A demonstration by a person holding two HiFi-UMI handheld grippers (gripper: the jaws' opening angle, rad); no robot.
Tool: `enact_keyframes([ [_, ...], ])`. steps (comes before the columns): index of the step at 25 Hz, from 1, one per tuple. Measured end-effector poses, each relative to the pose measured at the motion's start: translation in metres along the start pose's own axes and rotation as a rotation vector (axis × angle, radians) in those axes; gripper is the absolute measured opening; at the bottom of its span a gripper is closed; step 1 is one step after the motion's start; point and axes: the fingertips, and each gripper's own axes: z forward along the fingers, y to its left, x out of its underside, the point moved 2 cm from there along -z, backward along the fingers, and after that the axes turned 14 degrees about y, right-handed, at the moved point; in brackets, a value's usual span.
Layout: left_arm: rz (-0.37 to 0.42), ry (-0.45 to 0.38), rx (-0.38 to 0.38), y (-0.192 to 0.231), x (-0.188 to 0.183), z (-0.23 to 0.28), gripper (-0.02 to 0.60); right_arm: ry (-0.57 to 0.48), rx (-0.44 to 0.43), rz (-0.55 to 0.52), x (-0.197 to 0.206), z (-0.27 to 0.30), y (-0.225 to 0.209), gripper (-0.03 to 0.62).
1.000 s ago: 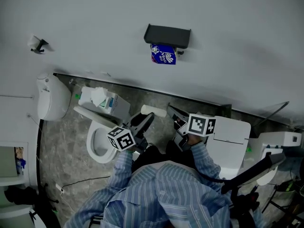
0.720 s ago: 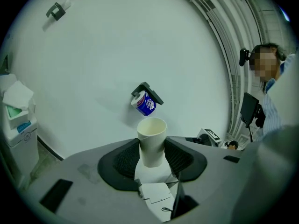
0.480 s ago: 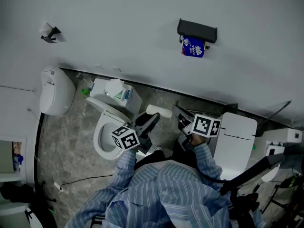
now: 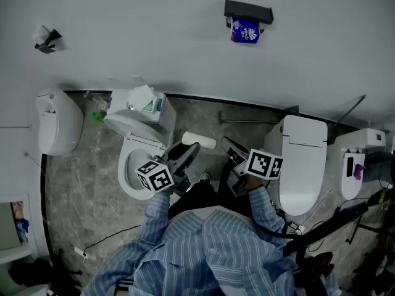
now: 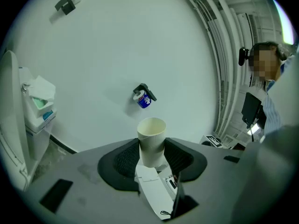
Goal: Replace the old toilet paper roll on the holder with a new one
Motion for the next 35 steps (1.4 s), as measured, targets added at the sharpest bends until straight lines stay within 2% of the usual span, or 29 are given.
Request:
enact_keyframes([
  [9, 0.017, 0.028, 0.08, -0.026, 0.024, -0.003, 0.17, -0.037, 0.051, -0.004, 0.038, -0.031, 0.008, 0.009],
  [14, 0.021, 0.012, 0.066, -0.037, 0.034, -0.009, 0.17, -0.03, 0.043, -0.012, 0.047, -0.041, 0.01, 0.009],
  [21, 0.007, -0.052, 0.001, -0.059, 0.055, -0.025, 0.17, 0.022, 0.029, -0.057, 0.08, -0.077, 0.012, 0.009],
  [26, -0.004, -0.053, -0.002, -0.096, 0.092, -0.017, 0.17, 0.024, 0.038, -0.056, 0.11, -0.119, -0.003, 0.009],
  [35, -0.012, -0.04, -0.04, -0.148, 0.168, -0.016, 0.17, 0.077, -0.001, -0.073, 0.165, -0.161, -0.018, 0.009],
])
